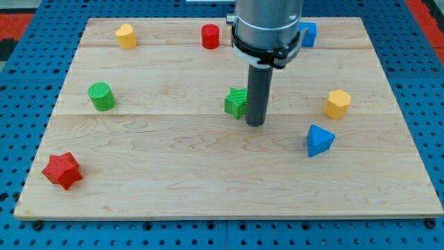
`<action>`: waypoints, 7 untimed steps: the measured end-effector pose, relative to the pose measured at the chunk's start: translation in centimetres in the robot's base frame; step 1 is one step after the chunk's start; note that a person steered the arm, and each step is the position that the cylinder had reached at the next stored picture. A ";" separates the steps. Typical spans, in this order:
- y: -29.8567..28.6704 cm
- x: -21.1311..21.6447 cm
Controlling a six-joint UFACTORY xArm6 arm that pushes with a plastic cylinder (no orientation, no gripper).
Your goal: Slide the heart horizontal to the green star
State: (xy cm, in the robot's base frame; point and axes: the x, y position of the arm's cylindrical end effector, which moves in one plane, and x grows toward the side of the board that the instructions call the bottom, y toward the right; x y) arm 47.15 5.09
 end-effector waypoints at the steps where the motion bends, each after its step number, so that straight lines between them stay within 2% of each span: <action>1: -5.9 1.6; 2: -14.3 -2.9; 4: -17.3 -19.0; 5: -17.7 -25.7; 6: -25.2 -26.5; 7: -26.7 -21.7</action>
State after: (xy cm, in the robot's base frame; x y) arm 25.43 -21.61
